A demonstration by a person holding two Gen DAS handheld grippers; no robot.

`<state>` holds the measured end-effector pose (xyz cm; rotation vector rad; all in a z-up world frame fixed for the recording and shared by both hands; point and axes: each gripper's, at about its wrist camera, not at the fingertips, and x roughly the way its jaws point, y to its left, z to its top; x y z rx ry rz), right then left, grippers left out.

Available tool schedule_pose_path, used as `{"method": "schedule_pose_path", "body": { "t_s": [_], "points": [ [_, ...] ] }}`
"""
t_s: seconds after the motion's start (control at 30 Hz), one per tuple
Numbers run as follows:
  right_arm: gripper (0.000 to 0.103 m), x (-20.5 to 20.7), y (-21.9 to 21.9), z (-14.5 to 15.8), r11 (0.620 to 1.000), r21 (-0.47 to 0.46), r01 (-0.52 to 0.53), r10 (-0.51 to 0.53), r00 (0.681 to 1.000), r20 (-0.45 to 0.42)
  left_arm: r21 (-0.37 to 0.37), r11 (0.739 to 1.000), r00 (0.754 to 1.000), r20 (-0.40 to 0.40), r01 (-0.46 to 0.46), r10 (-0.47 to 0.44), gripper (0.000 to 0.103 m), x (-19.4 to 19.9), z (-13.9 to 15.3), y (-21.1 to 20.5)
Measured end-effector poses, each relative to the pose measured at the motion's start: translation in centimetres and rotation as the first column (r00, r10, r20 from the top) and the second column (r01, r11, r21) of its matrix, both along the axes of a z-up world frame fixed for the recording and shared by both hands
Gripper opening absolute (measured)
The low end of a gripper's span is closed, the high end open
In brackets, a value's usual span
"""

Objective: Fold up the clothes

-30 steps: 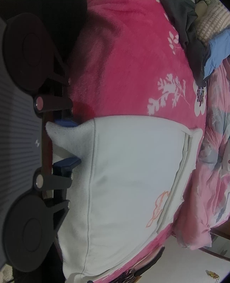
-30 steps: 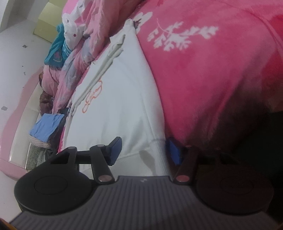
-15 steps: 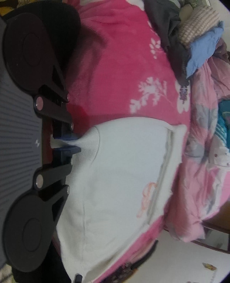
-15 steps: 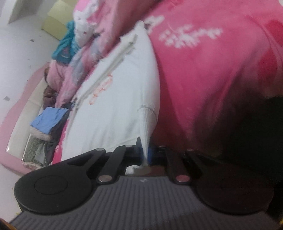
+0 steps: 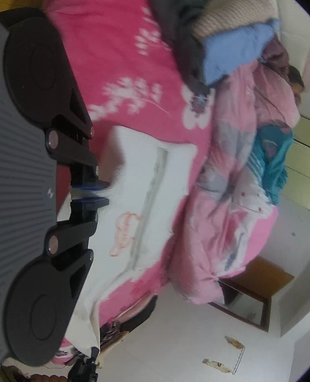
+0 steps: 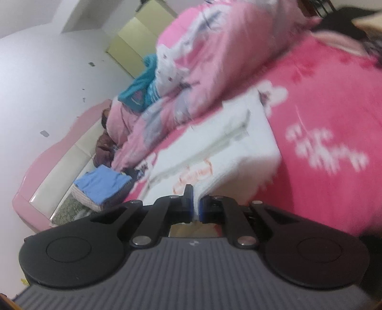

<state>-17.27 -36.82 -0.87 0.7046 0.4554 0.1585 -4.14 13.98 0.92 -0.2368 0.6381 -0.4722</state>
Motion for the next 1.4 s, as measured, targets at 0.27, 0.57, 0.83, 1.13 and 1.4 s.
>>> {"method": "schedule_pose_path", "body": {
  "t_s": [0.27, 0.57, 0.83, 1.13, 1.4],
  "points": [
    [0.003, 9.6, -3.1, 3.0, 1.000, -0.013, 0.018, -0.017, 0.997, 0.073, -0.012, 0.996, 0.994, 0.063, -0.087, 0.088, 0.008, 10.0, 2.0, -2.6],
    [0.003, 24.0, -8.0, 1.9, 0.997, 0.010, 0.073, -0.074, 0.997, 0.034, 0.023, 0.990, 0.990, 0.028, -0.136, 0.136, 0.008, 26.1, -0.4, -8.2],
    [0.003, 35.2, -11.8, -5.9, 0.990, 0.047, 0.130, -0.124, 0.985, -0.117, 0.102, 0.982, 0.983, -0.073, -0.158, 0.166, 0.008, 35.4, -7.3, -11.8],
    [0.018, 37.0, -16.8, -14.8, 0.845, 0.474, 0.248, -0.141, 0.958, -0.250, -0.127, 0.974, 0.956, -0.250, -0.188, 0.152, 0.051, 38.3, -9.7, -7.0],
    [0.047, 27.5, -18.6, -10.9, 0.783, 0.539, 0.311, -0.251, 0.950, -0.184, -0.151, 0.954, 0.945, -0.247, -0.257, 0.216, 0.056, 32.8, -5.1, -1.8]
  ]
}}
